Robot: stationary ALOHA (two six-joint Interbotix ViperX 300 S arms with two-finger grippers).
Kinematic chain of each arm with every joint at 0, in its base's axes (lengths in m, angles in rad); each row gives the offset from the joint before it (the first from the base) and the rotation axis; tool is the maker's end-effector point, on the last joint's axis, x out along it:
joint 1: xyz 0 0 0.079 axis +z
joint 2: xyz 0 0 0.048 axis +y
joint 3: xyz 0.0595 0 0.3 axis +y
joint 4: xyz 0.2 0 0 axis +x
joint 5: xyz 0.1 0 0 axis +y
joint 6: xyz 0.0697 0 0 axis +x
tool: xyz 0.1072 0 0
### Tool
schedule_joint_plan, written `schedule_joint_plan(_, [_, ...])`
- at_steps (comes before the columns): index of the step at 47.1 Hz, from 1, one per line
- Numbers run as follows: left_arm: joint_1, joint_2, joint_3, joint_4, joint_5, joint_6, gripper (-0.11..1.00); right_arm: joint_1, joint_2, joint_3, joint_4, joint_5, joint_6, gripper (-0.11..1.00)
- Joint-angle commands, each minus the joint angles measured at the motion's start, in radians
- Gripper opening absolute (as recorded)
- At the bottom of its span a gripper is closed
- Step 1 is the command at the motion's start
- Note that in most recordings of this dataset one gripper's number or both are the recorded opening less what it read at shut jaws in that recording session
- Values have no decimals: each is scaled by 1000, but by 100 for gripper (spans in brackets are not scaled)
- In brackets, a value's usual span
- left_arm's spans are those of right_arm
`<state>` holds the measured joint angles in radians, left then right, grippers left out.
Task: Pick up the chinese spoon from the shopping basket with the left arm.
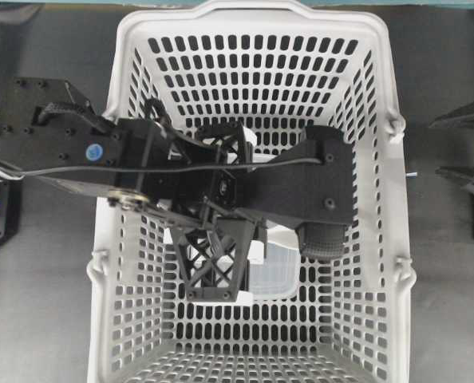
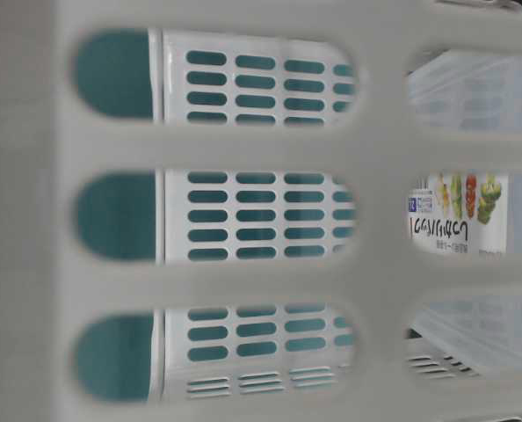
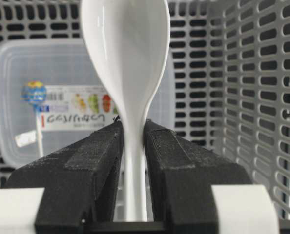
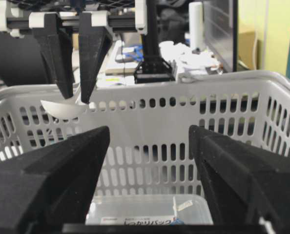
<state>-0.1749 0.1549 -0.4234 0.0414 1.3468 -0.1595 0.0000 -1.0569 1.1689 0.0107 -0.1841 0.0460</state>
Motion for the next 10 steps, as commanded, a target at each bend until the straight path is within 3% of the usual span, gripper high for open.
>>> schedule_joint_plan(1, [-3, -12, -26, 3, -5, 0, 14, -2, 6, -6, 3, -5, 2, 64])
schedule_joint_plan(10, [-3, -12, -26, 3, -5, 0, 14, -2, 6, -6, 3, -5, 2, 64])
